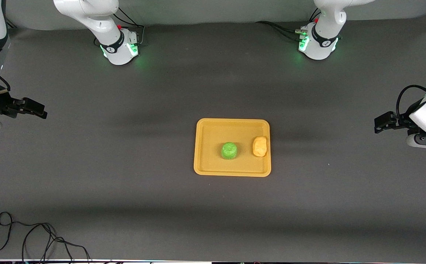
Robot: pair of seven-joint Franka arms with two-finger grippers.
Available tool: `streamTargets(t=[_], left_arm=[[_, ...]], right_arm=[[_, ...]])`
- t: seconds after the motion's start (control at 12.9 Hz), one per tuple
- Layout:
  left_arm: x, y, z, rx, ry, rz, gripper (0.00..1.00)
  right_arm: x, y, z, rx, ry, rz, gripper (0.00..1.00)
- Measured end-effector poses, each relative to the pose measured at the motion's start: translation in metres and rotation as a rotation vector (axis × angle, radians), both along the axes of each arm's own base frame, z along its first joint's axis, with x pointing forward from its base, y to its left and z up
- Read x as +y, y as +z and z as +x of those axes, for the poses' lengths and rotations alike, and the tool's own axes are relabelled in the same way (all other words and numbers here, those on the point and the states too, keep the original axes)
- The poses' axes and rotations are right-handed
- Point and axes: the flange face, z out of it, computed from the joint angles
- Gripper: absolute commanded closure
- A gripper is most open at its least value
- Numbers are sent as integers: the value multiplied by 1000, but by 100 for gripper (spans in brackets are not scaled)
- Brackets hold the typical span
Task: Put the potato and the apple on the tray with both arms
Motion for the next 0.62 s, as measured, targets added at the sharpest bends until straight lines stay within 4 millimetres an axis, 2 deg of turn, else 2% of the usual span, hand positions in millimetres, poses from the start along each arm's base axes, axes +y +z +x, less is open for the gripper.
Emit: streamTargets(t=[0.62], left_arm=[[0,0,0,0,0,0,0]], right_arm=[[3,3,0,-4,-2,28,0]])
